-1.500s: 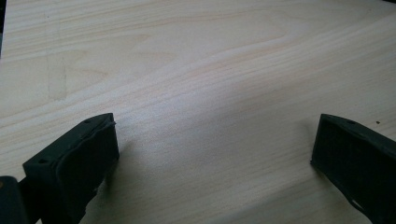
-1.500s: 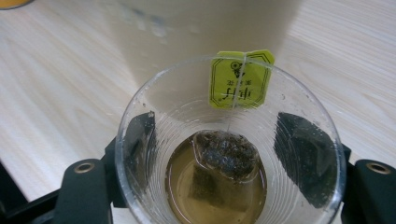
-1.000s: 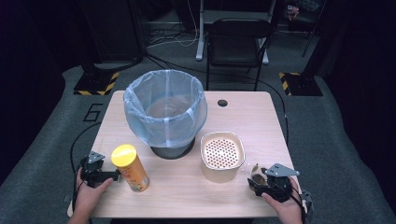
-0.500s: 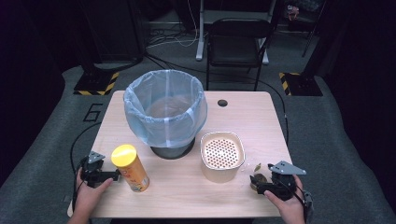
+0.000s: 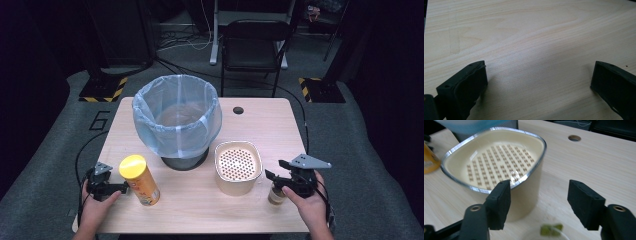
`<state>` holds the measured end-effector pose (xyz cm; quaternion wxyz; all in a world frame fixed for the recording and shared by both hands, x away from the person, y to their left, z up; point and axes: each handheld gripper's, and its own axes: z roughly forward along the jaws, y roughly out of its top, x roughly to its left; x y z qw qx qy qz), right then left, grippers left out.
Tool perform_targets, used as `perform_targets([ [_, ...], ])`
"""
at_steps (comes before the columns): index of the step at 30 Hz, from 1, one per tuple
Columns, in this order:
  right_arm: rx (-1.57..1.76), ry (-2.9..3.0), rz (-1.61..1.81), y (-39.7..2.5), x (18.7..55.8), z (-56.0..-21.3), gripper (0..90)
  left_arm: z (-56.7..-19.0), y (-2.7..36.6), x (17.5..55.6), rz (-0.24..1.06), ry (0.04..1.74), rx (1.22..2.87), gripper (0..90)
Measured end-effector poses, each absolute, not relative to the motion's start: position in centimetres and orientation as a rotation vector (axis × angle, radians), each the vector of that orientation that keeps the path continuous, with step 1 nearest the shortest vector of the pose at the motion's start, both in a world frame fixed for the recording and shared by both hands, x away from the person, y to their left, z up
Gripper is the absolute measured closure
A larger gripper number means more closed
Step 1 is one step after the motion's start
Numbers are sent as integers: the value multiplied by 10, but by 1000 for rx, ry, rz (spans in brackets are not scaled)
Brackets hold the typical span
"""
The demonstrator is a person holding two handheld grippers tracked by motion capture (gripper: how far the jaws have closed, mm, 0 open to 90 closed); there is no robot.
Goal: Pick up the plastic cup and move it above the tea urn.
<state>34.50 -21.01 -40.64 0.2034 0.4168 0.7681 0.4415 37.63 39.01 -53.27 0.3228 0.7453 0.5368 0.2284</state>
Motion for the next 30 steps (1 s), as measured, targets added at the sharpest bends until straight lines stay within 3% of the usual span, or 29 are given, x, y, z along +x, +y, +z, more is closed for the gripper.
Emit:
perform_targets([
  [11, 1186, 2278, 1192, -181, 373, -418, 443, -533, 390, 376, 599, 1409, 1956, 3],
  [30, 1186, 2326, 1191, -176, 339, -419, 418, -533, 390, 376, 600, 1408, 1953, 3],
])
